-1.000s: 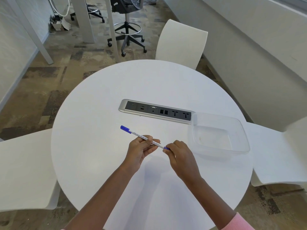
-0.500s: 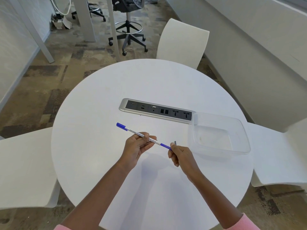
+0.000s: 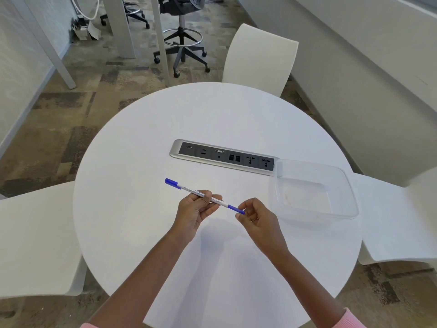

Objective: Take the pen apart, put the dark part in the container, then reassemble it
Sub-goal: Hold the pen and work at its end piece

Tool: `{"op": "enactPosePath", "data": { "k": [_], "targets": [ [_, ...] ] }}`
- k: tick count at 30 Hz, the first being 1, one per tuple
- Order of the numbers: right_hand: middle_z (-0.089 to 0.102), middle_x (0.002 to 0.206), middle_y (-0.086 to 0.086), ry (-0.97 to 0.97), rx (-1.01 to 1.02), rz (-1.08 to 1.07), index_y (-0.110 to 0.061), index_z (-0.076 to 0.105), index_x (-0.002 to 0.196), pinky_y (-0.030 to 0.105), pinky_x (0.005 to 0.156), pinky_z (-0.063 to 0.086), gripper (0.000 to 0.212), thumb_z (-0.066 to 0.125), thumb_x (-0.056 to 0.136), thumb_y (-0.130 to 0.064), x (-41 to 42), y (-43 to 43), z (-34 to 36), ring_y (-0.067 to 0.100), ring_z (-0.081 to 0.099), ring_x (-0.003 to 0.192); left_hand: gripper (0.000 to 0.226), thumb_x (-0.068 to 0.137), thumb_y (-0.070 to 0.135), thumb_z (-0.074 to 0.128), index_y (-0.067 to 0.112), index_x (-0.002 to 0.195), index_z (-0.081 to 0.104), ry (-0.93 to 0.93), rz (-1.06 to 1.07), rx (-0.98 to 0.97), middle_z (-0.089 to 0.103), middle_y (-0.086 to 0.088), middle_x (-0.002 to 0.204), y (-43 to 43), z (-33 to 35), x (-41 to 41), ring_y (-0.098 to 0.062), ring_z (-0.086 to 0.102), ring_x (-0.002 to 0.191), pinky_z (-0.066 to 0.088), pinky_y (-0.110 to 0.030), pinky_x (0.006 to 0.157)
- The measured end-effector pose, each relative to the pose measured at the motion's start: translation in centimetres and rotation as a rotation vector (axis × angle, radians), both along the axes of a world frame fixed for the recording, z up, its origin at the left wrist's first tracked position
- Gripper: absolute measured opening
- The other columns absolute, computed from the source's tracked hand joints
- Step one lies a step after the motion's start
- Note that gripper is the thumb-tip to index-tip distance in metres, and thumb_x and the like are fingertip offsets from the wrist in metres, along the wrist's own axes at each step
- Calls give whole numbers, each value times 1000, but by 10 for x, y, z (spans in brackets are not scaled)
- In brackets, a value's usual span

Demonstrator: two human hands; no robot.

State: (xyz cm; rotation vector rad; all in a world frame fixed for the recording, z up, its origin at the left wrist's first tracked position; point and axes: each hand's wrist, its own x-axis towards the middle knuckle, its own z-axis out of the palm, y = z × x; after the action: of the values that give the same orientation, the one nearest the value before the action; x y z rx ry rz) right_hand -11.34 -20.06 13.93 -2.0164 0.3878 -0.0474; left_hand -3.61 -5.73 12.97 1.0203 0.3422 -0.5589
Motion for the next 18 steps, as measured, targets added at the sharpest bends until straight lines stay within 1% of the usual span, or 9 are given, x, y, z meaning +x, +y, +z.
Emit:
{"op": "enactPosePath", "data": {
  "k": [3, 5, 7, 8, 10, 13, 15, 16, 18],
  "targets": [
    [53, 66, -8, -23, -50, 10, -16, 57, 81, 11, 56, 39, 6, 59, 85, -12, 1, 1, -1, 4, 48, 61, 11, 91, 3, 49, 3, 84, 57, -3, 1, -9, 74, -8, 67, 1, 0, 1, -16, 72, 65, 57, -19, 59],
    [55, 66, -7, -13, -42, 6, -18, 57, 76, 14, 57, 39, 11, 57, 86, -14, 1, 0, -2, 7, 49, 61, 12, 91, 2, 49, 3, 83, 57, -4, 9, -13, 73, -8, 67, 2, -1, 2, -16, 72, 65, 57, -19, 59],
    [58, 66, -4, 8, -14, -5, -19, 57, 73, 21, 60, 42, 16, 54, 88, -14, 2, -1, -4, 11, 52, 62, 12, 91, 2, 48, 2, 82, 56, 3, 26, -20, 73, -8, 66, 4, -2, 3, -16, 72, 65, 57, -19, 58],
    [58, 66, -3, 20, 8, -18, -18, 57, 72, 20, 60, 42, 17, 54, 88, -14, 2, -2, -5, 11, 52, 62, 12, 91, 2, 48, 2, 82, 56, 6, 35, -23, 73, -8, 66, 6, -2, 4, -16, 72, 64, 57, -19, 58],
    [58, 64, -4, 47, 66, -64, -17, 59, 72, 16, 57, 40, 18, 53, 88, -14, 3, -4, -11, 6, 52, 58, 13, 92, 2, 48, 2, 82, 56, 8, 49, -27, 73, -8, 66, 10, -3, 7, -16, 72, 65, 57, -19, 58],
    [53, 60, -4, 82, 119, -173, -15, 61, 71, 22, 57, 37, 18, 55, 87, -14, 4, -10, -24, 12, 48, 57, 14, 92, 1, 47, 1, 82, 56, 14, 67, -40, 73, -7, 66, 17, -6, 11, -15, 72, 65, 57, -19, 59],
    [51, 62, -4, 110, 92, -237, -15, 61, 72, 17, 54, 35, 16, 56, 87, -16, 5, -12, -35, 12, 45, 57, 14, 92, 1, 47, 1, 81, 56, 22, 75, -44, 73, -7, 66, 22, -8, 13, -15, 72, 65, 57, -19, 59],
    [52, 66, -2, 125, 66, -268, -15, 61, 74, 11, 51, 35, 14, 56, 87, -17, 5, -12, -40, 11, 47, 59, 14, 92, 1, 46, 1, 81, 56, 27, 76, -44, 73, -7, 66, 24, -8, 14, -15, 72, 64, 57, -19, 59],
    [57, 77, 3, 144, 15, -320, -16, 62, 77, 5, 52, 38, 11, 56, 86, -16, 7, -11, -51, 8, 50, 64, 15, 92, 0, 46, 1, 81, 56, 41, 76, -41, 73, -7, 65, 27, -10, 14, -16, 72, 64, 57, -19, 59]
  ]
}}
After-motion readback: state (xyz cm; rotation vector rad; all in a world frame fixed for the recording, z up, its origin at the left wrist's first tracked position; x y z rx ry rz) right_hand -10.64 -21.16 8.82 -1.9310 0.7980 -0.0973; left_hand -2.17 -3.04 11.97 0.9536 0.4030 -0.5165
